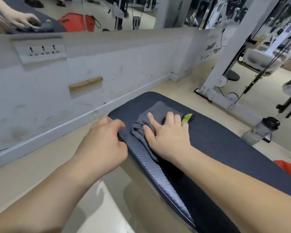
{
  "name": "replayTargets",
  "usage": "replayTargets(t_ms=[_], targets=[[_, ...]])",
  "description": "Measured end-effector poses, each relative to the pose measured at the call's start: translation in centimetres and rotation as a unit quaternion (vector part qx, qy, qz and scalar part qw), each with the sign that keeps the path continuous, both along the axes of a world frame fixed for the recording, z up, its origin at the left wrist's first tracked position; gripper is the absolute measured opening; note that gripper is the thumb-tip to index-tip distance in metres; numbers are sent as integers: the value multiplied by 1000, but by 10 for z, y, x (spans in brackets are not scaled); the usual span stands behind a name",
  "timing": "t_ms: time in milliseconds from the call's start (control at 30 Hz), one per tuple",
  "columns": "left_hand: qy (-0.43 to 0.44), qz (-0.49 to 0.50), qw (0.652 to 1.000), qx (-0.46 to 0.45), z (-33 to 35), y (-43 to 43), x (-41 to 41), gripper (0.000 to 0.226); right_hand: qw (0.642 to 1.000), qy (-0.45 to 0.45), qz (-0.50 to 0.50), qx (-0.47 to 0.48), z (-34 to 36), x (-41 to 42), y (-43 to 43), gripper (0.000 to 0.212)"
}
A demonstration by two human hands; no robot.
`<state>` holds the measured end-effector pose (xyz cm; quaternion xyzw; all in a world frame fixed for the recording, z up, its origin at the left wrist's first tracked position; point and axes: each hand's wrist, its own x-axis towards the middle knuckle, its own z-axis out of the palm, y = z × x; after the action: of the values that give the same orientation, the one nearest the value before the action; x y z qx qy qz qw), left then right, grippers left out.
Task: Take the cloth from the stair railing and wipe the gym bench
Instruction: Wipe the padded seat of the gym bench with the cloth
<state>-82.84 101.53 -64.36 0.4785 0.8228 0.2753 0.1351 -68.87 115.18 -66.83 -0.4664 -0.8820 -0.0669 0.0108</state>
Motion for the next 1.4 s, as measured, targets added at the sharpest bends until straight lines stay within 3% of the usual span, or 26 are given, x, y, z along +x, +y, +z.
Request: replayTargets(t_ms=[100, 200, 367, 500, 767, 867, 967, 1233, 1400], targets=[[-9, 42, 999, 14, -4, 2, -11, 52, 995, 40, 83, 31, -3, 1, -24, 62], [-20, 44, 998, 28, -8, 4, -18, 53, 995, 26, 92, -1, 3, -12, 1, 60], [-32, 37, 998, 26, -14, 7, -22, 45, 997, 15, -53, -50, 7, -57, 82, 62], [-31, 38, 998, 32, -17, 9, -27, 44, 991, 26, -125, -47, 1, -93, 84, 61], [-46, 97, 991, 82, -1, 10, -39, 33, 996, 41, 78, -3, -5, -89, 0, 61], [-53, 111, 989, 81, 5, 10, -40, 30, 986, 86, 138, 27, -5, -68, -29, 62], [-57, 110, 990, 60, 9, 7, -33, 31, 974, 32, 219, 52, -15, -45, -55, 62], [-28, 17, 999, -4, 12, -15, 0, 31, 968, -16, 239, 81, -9, 32, -88, 71], [-5, -52, 998, -26, 14, -33, 40, 20, 958, -87, 257, 95, -2, 96, -113, 71]])
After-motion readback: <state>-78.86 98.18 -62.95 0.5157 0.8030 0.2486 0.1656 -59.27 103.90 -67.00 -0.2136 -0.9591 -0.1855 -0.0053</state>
